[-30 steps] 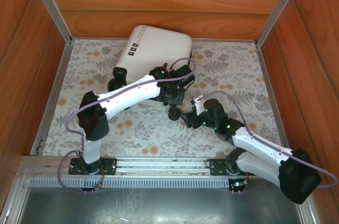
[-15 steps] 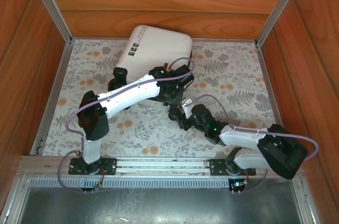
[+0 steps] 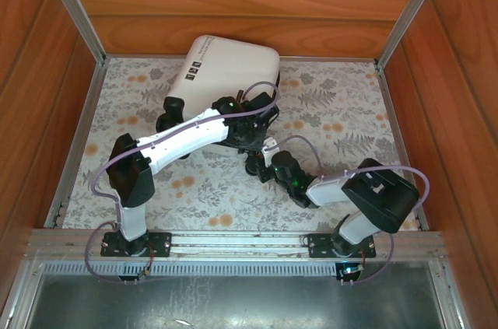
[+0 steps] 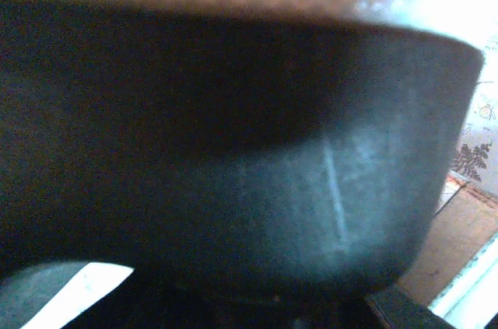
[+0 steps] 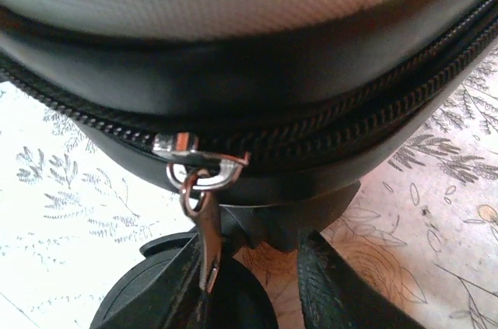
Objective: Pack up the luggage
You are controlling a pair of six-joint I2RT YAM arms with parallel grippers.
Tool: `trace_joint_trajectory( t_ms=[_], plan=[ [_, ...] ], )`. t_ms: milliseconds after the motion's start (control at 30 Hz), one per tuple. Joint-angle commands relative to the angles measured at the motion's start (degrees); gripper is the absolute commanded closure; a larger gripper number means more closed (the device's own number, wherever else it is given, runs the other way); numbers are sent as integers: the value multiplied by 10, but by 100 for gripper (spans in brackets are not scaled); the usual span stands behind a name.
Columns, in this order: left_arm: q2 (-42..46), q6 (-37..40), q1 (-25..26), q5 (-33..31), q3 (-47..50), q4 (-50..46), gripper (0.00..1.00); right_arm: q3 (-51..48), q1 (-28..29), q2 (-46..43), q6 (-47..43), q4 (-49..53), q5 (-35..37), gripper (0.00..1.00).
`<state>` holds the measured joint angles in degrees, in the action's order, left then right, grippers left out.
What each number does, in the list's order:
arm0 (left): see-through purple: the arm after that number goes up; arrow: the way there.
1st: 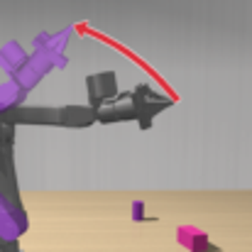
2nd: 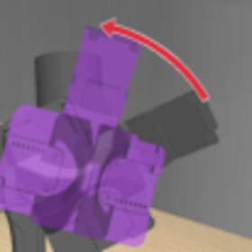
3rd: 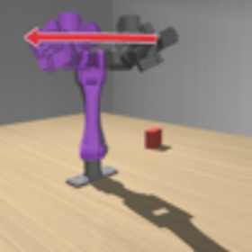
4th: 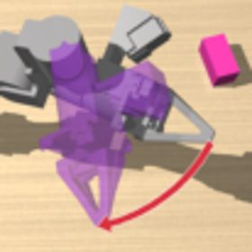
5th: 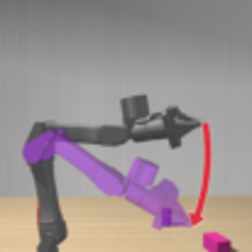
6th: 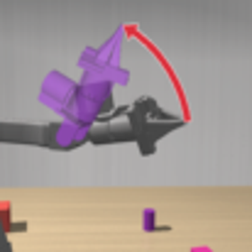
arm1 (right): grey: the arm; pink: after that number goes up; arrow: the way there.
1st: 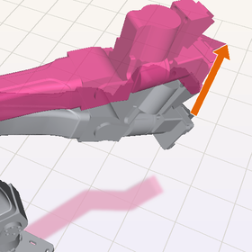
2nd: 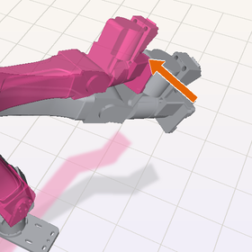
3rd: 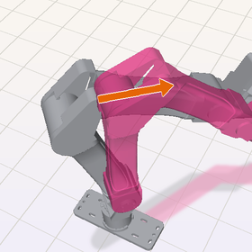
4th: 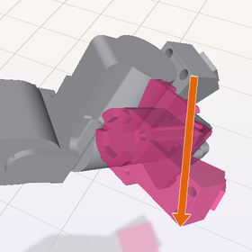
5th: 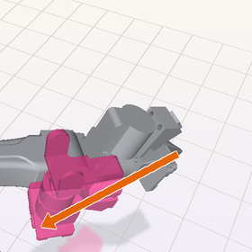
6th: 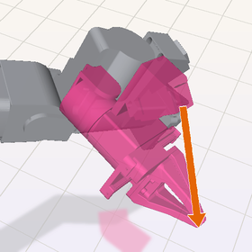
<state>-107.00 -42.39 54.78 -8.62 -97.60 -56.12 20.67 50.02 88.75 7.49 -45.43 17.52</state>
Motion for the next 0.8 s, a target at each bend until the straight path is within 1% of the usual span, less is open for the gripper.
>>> trace_joint_trajectory(
  t_ms=[0, 100, 133, 233, 333, 433, 600, 667, 767],
  plan=[
    [10, -38, -11, -2, 22, -26, 87, 19, 5, -2, 19, -63, 21, 83],
    [22, -39, -15, -3, 37, -21, 87, 12, 6, -42, 17, -9, 47, 99],
    [28, -39, -17, -3, 43, -18, 87, 9, 6, -60, 15, 18, 57, 100],
    [43, -34, -24, 0, 62, -9, 90, 3, -1, -112, 27, 104, 82, 100],
    [55, -20, -29, 5, 76, 3, 97, 0, -14, -148, 42, 168, 79, 100],
    [58, 0, -31, 12, 81, 10, 100, -6, -21, -173, 49, 191, 69, 100],
    [59, 34, -33, 34, 84, 15, 100, -5, -28, -193, 39, 206, 61, 100],
    [66, 53, -33, 37, 90, 16, 100, 1, -41, -195, 29, 211, 47, 100],
    [85, 86, -32, 39, 107, 18, 100, 23, -86, -188, 23, 235, -5, 100]
  ],
)
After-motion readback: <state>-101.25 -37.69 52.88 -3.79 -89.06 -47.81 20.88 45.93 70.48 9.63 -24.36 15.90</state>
